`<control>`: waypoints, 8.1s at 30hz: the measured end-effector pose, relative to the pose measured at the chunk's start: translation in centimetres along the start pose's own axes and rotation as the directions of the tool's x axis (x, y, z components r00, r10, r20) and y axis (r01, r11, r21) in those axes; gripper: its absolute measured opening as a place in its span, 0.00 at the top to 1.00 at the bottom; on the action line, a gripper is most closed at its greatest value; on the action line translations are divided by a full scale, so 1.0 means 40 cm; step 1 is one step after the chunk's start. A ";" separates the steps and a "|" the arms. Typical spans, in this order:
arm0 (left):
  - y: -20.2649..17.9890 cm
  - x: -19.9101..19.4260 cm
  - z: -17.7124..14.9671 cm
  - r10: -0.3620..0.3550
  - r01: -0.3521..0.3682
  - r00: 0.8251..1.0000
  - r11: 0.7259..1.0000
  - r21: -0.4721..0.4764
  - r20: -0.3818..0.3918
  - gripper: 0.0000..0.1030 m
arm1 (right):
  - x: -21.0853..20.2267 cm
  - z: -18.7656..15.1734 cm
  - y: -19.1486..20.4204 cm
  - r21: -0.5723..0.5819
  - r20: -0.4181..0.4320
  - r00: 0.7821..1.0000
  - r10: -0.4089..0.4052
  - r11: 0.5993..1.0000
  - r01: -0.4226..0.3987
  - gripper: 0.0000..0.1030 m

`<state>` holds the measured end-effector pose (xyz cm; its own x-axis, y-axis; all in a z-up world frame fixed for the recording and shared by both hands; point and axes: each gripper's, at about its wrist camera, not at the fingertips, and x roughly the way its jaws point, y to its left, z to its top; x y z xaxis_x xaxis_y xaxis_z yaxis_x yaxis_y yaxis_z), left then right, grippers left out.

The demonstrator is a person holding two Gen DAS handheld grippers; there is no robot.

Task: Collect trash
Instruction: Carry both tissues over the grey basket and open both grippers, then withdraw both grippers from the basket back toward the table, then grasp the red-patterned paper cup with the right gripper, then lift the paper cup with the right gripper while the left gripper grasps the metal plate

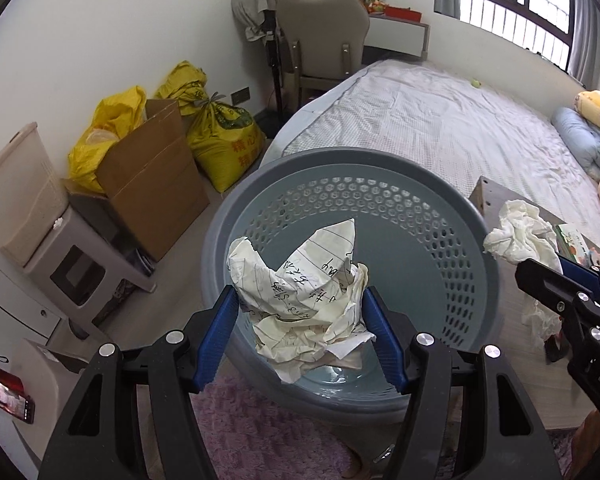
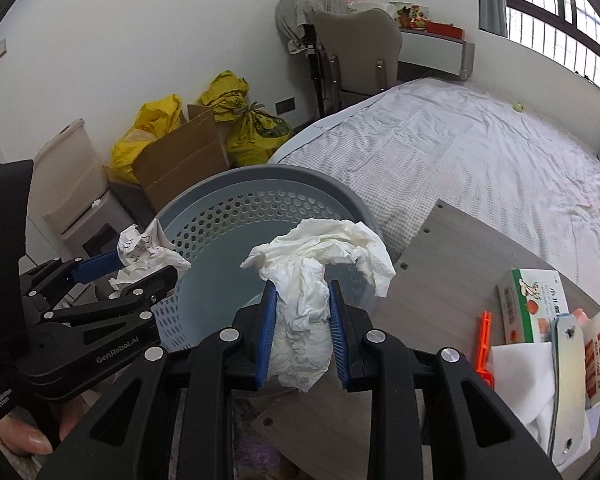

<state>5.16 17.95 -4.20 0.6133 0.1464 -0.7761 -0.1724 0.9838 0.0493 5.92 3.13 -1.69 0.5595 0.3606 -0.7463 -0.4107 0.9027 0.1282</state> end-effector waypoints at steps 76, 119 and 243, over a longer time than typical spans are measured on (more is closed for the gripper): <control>-0.002 -0.057 -0.009 -0.012 0.013 1.000 1.000 -0.023 0.006 0.06 | -0.056 -0.025 -0.031 0.072 0.048 0.999 -0.005 0.997 0.002 0.32; -0.432 -0.204 -0.082 -0.197 0.179 0.979 0.954 0.240 0.050 0.06 | -0.377 -0.285 -0.389 0.357 0.153 0.961 -0.230 0.920 0.164 0.28; -0.843 -0.071 -0.070 -0.261 0.293 0.953 0.919 0.264 -0.152 0.06 | -0.483 -0.439 -0.749 0.528 0.022 0.883 -0.469 0.755 0.388 0.40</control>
<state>7.06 -15.91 -5.43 0.5127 -0.1324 -0.8483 0.2252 0.9742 -0.0159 -5.23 -35.01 -2.57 0.7023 -0.1002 -0.7048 0.2873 0.9458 0.1518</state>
